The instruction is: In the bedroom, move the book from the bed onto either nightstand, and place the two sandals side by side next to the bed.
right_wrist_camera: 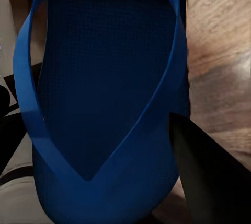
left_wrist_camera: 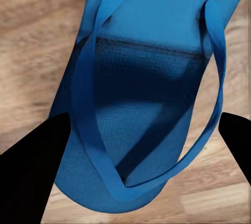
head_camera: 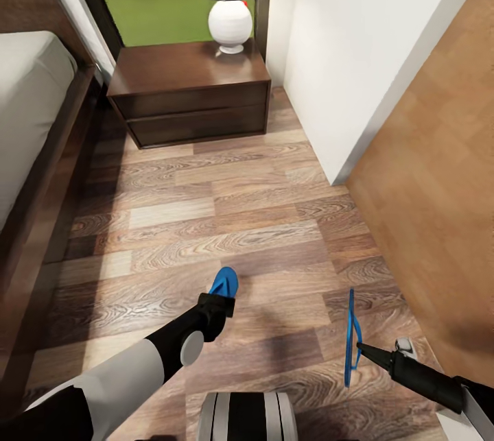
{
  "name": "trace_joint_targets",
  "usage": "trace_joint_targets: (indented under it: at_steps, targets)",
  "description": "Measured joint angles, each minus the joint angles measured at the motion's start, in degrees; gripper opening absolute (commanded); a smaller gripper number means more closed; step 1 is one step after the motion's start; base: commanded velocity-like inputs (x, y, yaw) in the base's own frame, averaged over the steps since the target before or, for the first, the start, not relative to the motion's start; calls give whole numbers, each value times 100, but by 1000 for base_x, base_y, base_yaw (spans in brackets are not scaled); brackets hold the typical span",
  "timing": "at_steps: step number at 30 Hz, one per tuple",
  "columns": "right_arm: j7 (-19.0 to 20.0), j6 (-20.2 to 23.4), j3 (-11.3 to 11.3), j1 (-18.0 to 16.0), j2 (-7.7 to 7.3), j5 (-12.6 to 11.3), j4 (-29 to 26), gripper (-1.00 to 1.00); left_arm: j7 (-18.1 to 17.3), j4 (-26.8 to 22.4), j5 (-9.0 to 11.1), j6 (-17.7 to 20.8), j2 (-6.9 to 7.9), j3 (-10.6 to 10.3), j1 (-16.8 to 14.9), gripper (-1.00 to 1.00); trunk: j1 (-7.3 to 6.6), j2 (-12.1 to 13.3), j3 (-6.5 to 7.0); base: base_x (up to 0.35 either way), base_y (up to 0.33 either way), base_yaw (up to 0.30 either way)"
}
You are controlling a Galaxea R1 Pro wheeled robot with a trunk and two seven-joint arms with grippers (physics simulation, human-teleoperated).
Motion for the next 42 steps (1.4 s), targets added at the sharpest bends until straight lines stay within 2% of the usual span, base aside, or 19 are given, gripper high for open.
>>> trace_joint_targets:
  at_steps: [7, 9, 11, 12, 13, 15, 17, 20, 28, 37, 42]
  targets:
    - [0, 2, 0, 0, 0, 2, 0, -100, 7, -2, 10, 11, 0, 13, 0, -100, -18, 9, 155, 0, 0, 0]
    - [0, 0, 0, 0, 0, 0, 0, -100, 18, -10, 215, 22, 0, 103, 1, -100, -23, 12, 200, 0, 0, 0]
    - [0, 1, 0, 0, 0, 0, 4, -100, 26, -95, 660, 31, 5, 392, 0, -100, -29, 15, 244, 0, 0, 0]
    - [0, 0, 2, 1, 0, 1, 5, -100, 31, -190, 910, 35, 14, 596, 0, -100, -28, 15, 245, 0, 0, 0]
    - [0, -1, 2, 1, 0, 1, 6, -100, 39, -344, 1209, 39, 28, 909, 0, -100, -28, 15, 245, 0, 0, 0]
    - [0, -1, 1, 0, 0, 3, 8, -100, 42, -478, 1488, 35, 35, 1279, -2, -100, -28, 15, 245, 0, 0, 0]
    - [0, 0, 3, 0, 0, 3, 9, -100, 40, -533, 1618, 36, 27, 1510, -1, -100, -28, 15, 245, 0, 0, 0]
    - [0, 0, 2, 0, 0, 2, 9, -100, 46, -541, 1694, 47, 19, 1638, 1, -100, -28, 15, 244, 0, 0, 0]
    - [0, -1, 2, 1, 0, 1, 10, -100, 47, -531, 1714, 356, 19, 1678, 1, -100, -28, 15, 244, 0, 0, 0]
    - [0, 2, 6, 0, 1, -3, 9, -100, 32, -519, 1720, 390, 18, 1679, 11, -100, -52, 27, 443, 0, 0, 0]
    - [0, 2, 2, 0, 0, -5, 9, -100, 58, -532, 1731, 397, 5, 1670, 199, -100, -64, 33, 554, 0, 0, 0]
